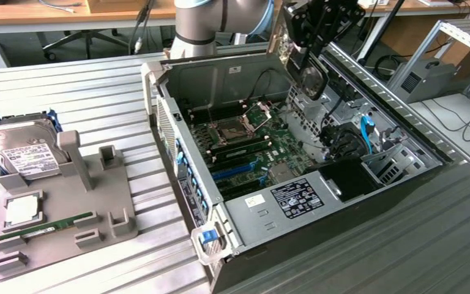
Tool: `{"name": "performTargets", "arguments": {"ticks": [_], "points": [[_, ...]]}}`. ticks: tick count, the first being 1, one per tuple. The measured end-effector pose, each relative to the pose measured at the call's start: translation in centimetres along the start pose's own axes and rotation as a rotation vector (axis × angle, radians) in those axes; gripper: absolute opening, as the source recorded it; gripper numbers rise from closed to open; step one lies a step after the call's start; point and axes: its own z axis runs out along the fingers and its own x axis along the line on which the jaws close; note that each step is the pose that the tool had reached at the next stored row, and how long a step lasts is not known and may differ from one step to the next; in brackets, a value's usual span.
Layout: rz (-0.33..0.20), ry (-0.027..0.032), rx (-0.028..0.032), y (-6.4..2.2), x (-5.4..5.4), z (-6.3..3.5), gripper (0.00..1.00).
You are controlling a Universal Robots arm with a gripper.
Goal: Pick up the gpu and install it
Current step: 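Pick up the gpu and move the gpu toward the slot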
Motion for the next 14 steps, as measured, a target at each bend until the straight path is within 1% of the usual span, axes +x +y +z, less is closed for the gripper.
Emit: {"name": "performTargets", "arguments": {"ticks": [3, 7, 11, 14], "points": [[0.000, 0.0000, 0.0000, 0.05, -1.0, 0.03, 0.27], [0.000, 0.0000, 0.0001, 0.10, -2.0, 0.05, 0.27], [0.000, 0.0000, 0.0000, 0.13, -2.6, 0.07, 0.27], [0.000, 0.0000, 0.0000, 0.15, -2.8, 0.08, 0.27]]}}
